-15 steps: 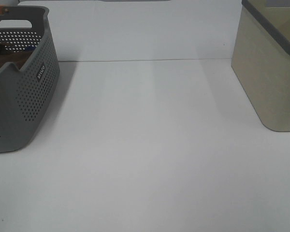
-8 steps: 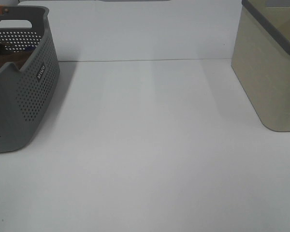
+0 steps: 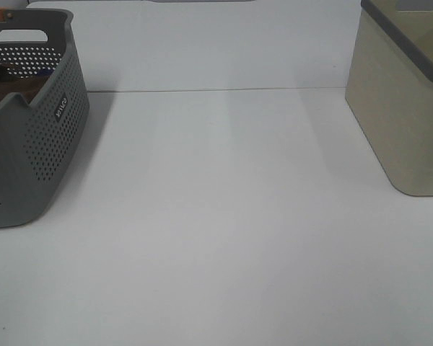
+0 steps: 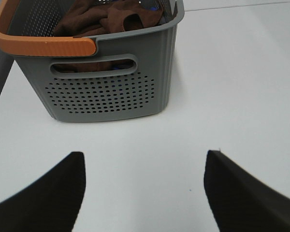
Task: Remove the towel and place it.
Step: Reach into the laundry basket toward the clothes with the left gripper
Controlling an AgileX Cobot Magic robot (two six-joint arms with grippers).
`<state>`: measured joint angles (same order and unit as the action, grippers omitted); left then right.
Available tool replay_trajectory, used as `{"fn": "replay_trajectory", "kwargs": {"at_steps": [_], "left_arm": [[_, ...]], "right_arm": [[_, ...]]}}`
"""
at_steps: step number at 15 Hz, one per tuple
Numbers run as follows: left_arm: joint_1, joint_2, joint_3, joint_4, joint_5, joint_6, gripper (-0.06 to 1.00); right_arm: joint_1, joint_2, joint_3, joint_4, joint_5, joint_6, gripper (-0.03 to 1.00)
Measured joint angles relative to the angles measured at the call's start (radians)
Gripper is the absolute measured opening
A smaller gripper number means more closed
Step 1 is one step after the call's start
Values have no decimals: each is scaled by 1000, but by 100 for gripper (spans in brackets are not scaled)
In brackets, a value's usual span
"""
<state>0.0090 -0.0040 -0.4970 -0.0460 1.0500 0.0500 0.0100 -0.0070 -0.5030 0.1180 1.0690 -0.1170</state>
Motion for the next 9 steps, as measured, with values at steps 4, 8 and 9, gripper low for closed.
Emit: {"fn": "replay_trajectory", "kwargs": {"at_steps": [4, 8, 9], "left_arm": [[0, 0, 0, 0, 0, 0, 67], [0, 0, 0, 0, 0, 0, 67], [0, 0, 0, 0, 0, 0, 67]], "right_arm": [[0, 0, 0, 0, 0, 0, 70], [0, 0, 0, 0, 0, 0, 70], [0, 0, 0, 0, 0, 0, 70]]}}
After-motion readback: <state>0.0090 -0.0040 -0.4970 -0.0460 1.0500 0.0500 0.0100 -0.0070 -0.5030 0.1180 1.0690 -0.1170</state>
